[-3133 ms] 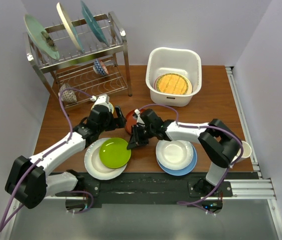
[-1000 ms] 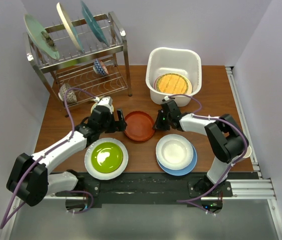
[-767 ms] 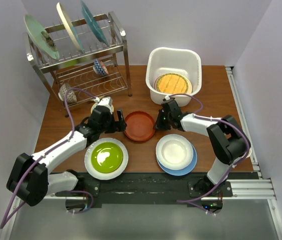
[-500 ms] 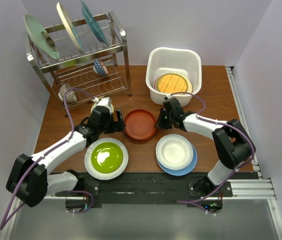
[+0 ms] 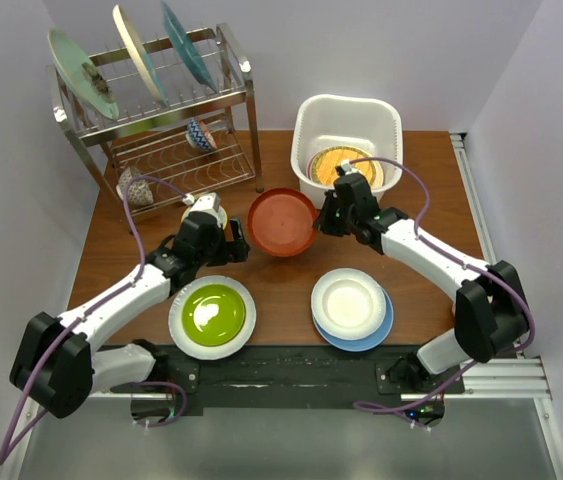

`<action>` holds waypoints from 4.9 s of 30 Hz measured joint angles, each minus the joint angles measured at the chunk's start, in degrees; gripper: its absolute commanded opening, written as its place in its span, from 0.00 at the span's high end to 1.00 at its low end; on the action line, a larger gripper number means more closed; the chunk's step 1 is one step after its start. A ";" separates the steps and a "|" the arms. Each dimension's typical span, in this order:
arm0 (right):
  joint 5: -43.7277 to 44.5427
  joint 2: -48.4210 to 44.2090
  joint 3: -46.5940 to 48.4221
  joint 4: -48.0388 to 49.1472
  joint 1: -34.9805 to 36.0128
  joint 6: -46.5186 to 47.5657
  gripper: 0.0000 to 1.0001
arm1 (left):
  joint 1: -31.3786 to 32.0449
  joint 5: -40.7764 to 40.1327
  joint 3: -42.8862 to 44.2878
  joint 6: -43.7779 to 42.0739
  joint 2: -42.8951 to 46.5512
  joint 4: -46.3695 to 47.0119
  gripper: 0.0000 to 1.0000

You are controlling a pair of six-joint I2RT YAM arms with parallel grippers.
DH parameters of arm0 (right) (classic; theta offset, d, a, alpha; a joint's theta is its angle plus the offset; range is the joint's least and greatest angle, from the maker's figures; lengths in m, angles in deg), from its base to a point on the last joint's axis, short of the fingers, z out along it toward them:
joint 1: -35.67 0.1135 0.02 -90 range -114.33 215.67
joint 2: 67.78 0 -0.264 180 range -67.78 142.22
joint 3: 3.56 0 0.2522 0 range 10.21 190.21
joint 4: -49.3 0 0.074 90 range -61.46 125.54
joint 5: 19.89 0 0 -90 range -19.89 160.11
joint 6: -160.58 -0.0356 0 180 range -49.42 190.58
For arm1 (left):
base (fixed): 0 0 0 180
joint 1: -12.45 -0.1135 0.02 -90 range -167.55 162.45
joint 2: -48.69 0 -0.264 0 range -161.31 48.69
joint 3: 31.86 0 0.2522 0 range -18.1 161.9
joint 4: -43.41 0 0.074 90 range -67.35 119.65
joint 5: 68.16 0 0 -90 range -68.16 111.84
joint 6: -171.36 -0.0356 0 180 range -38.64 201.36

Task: Place the plates into the plastic bin on the countertop
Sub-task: Place the plate in the plastic bin, then pick up the plate from the corner of the board.

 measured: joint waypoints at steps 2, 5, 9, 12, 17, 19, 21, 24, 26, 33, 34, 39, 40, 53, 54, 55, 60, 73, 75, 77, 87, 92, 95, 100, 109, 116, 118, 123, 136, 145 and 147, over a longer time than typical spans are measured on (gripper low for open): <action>1.29 0.00 1.68 -1.51 0.00 0.83 1.00 | 0.00 0.00 0.00 0.00 0.26 0.00 0.00; 3.32 0.00 4.28 -3.45 -0.11 2.14 1.00 | 0.00 0.00 0.00 0.00 0.39 0.02 0.00; 4.87 0.00 8.00 -5.14 -1.40 3.82 1.00 | 0.00 0.04 -0.04 0.00 0.39 0.07 0.00; 4.92 0.07 10.73 -5.95 -3.63 4.81 1.00 | 0.00 0.07 -0.48 0.00 0.39 0.17 0.00; 4.26 1.64 14.84 -6.58 -8.41 5.77 1.00 | 0.00 0.11 -0.94 0.00 0.33 0.11 0.00; 3.37 2.91 16.06 -6.58 -10.60 5.90 1.00 | 0.00 0.15 -0.94 0.00 0.33 0.17 0.00; 2.38 4.28 16.65 -6.58 -12.57 5.95 1.00 | 0.00 0.26 -1.01 0.00 0.31 0.24 0.00; 0.83 6.43 17.53 -6.91 -15.17 5.92 1.00 | 0.00 0.35 -1.16 0.00 0.24 0.26 0.00; -0.37 7.80 18.56 -7.10 -16.79 5.90 1.00 | 0.00 0.39 -1.22 0.00 0.20 0.26 0.00; -3.87 9.86 21.86 -6.97 -21.51 5.75 1.00 | -0.02 0.57 -1.38 0.00 -0.04 0.33 0.00; -4.42 10.12 22.34 -6.97 -22.05 5.68 1.00 | -0.02 0.57 -1.38 0.00 -0.09 0.33 0.00; -4.92 12.63 24.90 -6.67 -23.82 5.64 1.00 | -0.02 0.59 -1.42 -0.02 -0.28 0.28 0.00; -4.90 13.31 25.46 -6.69 -24.06 5.64 1.00 | -0.02 0.59 -1.42 0.00 -0.28 0.28 0.00; -5.35 25.40 35.06 -7.58 -27.67 5.66 0.99 | -0.02 0.66 -1.42 -0.02 -0.44 0.20 0.00; -5.49 26.29 35.56 -7.67 -27.85 5.66 0.99 | -0.02 0.74 -1.42 -0.02 -0.44 0.20 0.00; -5.73 27.06 35.93 -7.74 -27.91 5.66 0.99 | -0.02 0.76 -1.42 -0.02 -0.44 0.20 0.00; -6.40 29.46 36.57 -8.09 -27.91 5.66 0.94 | -0.02 0.96 -1.42 -0.02 -0.44 0.09 0.00; -8.20 30.29 38.12 -9.07 -27.91 6.05 0.54 | -0.02 1.40 -1.42 -0.02 -0.48 -0.04 0.00; -8.31 30.29 38.62 -9.18 -27.91 6.08 0.47 | -0.02 1.44 -1.42 -0.02 -0.31 -0.28 0.00; -8.33 30.29 38.91 -9.22 -27.91 6.14 0.44 | -0.02 1.42 -1.42 -0.02 -0.11 -0.39 0.00; -9.31 29.64 38.88 -9.60 -28.11 6.45 0.43 | -0.63 2.05 -1.42 0.02 0.87 -1.27 0.00; -12.24 25.81 38.25 -9.70 -28.02 6.05 0.42 | -1.55 3.56 -1.42 0.39 2.03 -1.55 0.00; -14.27 21.31 37.27 -9.64 -27.52 5.95 0.43 | -2.14 3.96 -1.42 0.76 2.56 -2.95 0.00; -15.72 14.97 34.42 -9.42 -23.89 6.21 0.43 | -3.89 4.66 -1.42 2.14 3.45 -6.38 0.00; -17.35 10.08 23.85 -9.73 -11.28 6.95 0.45 | -8.35 4.59 -3.21 5.95 9.22 -12.96 0.01; -18.34 8.37 16.50 -9.86 -1.36 6.78 0.48 | -8.94 4.57 -5.46 7.08 13.94 -16.70 0.01; -18.71 8.31 14.14 -8.98 2.34 6.32 0.49 | -8.96 4.63 -6.14 7.61 14.14 -17.25 0.01; -20.09 8.31 7.96 -7.48 10.58 4.46 0.54 | -8.96 5.22 -8.07 8.41 14.78 -19.19 0.01; -22.23 9.57 1.92 -0.17 23.65 -2.16 0.60 | -8.94 5.42 -8.24 9.57 14.67 -20.61 0.01; -22.18 14.62 3.32 2.32 28.79 -4.63 0.62 | -8.15 6.34 -8.59 9.55 13.38 -19.06 0.01; -22.16 15.41 3.32 2.71 29.42 -5.14 0.62 | -8.04 6.95 -8.92 9.53 13.42 -18.36 0.01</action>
